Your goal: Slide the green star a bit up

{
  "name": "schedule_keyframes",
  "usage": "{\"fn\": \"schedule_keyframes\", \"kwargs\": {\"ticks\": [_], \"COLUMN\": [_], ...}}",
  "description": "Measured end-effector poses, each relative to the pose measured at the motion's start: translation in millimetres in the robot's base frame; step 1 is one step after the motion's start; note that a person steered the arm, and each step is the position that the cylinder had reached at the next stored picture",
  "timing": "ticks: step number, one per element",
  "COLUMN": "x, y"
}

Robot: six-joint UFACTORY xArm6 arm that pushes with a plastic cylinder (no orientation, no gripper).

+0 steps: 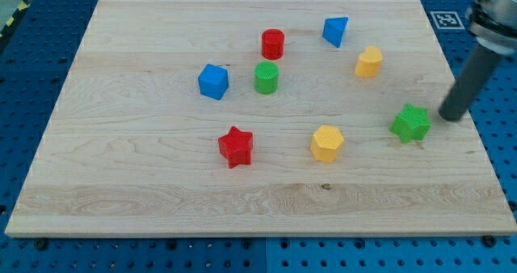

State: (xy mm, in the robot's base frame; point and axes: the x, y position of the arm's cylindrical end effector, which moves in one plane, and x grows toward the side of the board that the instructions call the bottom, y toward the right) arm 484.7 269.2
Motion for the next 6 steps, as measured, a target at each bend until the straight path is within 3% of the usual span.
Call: {"fn": "schedule_keyframes", "kwargs": {"ticks": [1,3,6], "x": [29.0,42.6,19.8], "y": [0.0,-34.1,-77.6]}}
